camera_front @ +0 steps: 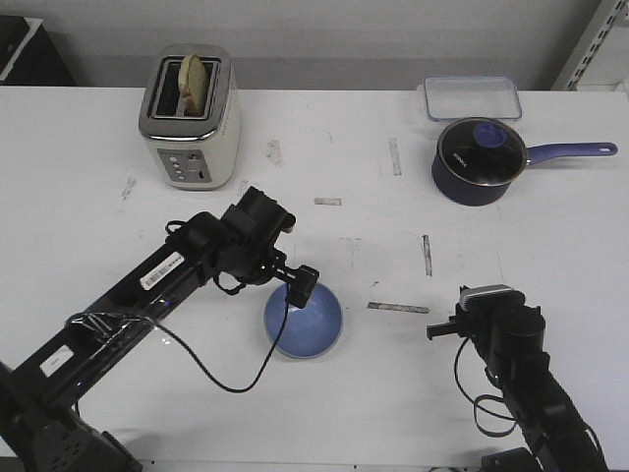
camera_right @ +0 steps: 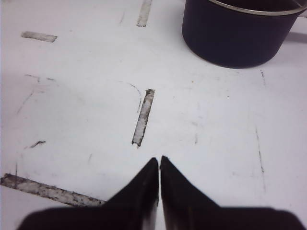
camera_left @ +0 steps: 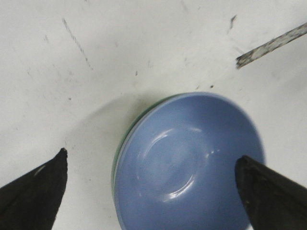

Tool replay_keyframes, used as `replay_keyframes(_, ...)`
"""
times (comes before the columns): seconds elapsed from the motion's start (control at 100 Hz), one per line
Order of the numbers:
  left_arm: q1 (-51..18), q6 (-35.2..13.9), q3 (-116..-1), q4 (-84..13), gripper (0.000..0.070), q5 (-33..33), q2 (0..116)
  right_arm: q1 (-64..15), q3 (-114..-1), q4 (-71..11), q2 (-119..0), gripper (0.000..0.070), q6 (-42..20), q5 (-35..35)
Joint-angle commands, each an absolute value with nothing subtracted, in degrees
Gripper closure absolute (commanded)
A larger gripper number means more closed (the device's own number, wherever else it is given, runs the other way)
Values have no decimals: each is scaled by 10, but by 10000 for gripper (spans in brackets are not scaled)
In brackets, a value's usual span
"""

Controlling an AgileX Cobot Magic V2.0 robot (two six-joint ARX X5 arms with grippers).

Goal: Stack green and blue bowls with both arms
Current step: 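Open the left gripper and lift it away from the stacked bowls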

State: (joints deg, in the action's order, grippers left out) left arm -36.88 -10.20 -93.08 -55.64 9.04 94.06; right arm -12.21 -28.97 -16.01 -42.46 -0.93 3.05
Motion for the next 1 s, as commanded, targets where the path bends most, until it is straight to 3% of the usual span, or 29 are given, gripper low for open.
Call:
replay_keyframes(0.0,-369,-97,-957,-556,69,89,925,-123,-293,-157,-428,700,-17,30)
replay_keyframes(0.06,-366,-95,-967,-554,169,88,909,-123,-293,-158,-428,700,-17,30)
replay_keyframes(0.21,-351,-76,-969,-542,590,85,863,-123,-293,-159,-428,700,-17,30)
replay_keyframes(0.27,-341,-66,-969,-542,678,82,848,-123,-293,-159,-428,700,-17,30)
replay_keyframes(0.47,-297,-24,-965,-546,699,-13,818,-123,-293,-159,-428,700,-17,31)
replay_keyframes(0.58,-260,-15,-922,-517,699,-18,795,-123,-293,-159,-428,700,-17,33)
replay_keyframes(0.8,-192,-16,-693,-374,699,-18,676,-104,-293,-159,-418,700,-17,46)
replay_keyframes(0.99,-121,-60,-501,-255,699,-18,539,-62,-293,-164,-388,700,-17,46)
